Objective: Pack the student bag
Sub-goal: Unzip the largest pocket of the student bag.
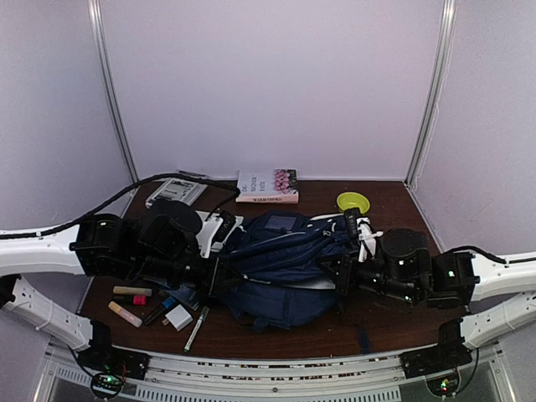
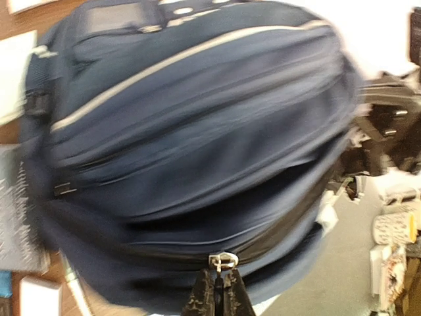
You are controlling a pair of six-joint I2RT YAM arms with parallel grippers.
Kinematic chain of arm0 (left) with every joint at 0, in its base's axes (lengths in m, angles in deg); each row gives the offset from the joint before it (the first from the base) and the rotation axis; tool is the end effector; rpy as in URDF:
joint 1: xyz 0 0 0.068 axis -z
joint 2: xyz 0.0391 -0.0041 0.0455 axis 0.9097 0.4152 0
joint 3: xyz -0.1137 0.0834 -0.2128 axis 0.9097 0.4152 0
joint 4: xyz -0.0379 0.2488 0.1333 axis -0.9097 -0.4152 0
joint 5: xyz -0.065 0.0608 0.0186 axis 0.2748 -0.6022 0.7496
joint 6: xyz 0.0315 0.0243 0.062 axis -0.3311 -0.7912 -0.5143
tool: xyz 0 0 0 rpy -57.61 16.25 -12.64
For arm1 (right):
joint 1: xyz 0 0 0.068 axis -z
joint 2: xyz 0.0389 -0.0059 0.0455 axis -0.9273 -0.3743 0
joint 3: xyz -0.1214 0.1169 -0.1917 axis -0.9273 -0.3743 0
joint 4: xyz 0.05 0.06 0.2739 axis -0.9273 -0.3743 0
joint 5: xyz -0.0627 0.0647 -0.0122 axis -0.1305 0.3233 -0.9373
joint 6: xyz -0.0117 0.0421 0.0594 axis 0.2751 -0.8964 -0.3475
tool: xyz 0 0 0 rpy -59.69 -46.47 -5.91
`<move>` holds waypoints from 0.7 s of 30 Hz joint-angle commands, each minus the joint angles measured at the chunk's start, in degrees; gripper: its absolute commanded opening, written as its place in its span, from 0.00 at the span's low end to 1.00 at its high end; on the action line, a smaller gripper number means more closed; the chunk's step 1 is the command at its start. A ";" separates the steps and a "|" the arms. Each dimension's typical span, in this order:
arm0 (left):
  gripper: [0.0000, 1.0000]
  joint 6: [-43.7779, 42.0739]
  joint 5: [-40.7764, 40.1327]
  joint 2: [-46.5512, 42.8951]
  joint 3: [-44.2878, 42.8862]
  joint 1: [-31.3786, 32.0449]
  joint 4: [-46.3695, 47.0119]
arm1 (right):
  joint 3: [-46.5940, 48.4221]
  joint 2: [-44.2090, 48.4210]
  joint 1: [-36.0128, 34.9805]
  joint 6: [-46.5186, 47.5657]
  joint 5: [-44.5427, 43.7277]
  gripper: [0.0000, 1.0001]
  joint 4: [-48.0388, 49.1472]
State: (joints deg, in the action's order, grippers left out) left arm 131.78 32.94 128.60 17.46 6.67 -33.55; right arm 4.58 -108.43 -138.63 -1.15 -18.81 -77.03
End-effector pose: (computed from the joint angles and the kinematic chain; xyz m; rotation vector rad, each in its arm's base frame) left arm 0.1006 -0.2908 0.2783 0.3802 2.4629 -0.9387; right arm 0.1093 0.2649 0.2418 -0.3972 2.0349 1.0039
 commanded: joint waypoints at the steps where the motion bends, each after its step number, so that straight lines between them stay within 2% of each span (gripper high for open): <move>1: 0.00 1.42 -5.34 -2.91 4.14 -1.21 -0.15 | -2.15 5.49 0.94 2.41 -3.05 0.00 0.43; 9: 0.00 -3.18 -10.97 0.74 6.71 -1.21 1.69 | -3.29 10.48 3.12 0.79 6.35 0.00 2.49; 13: 0.00 -6.11 -7.01 3.33 5.05 -1.10 4.61 | -4.08 11.82 3.32 -3.13 6.39 0.00 2.35; 14: 0.00 -6.64 -6.43 4.05 4.28 -0.77 5.52 | -4.98 11.62 3.32 -4.98 6.72 0.04 3.61; 17: 0.00 -8.30 -6.20 7.69 -0.21 0.95 7.74 | -9.44 9.08 3.25 -11.80 9.69 0.37 11.53; 20: 0.00 -8.96 -4.93 10.93 -3.69 1.92 11.13 | -12.58 3.45 2.62 -18.86 11.84 0.59 20.49; 21: 0.00 -8.72 -4.19 11.39 -4.04 1.95 13.09 | -12.71 1.36 2.09 -20.72 12.11 0.63 22.10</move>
State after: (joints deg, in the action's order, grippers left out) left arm 125.31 26.88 138.19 18.23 7.52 -31.58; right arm -6.00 -101.11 -135.57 -12.10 -9.92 -68.33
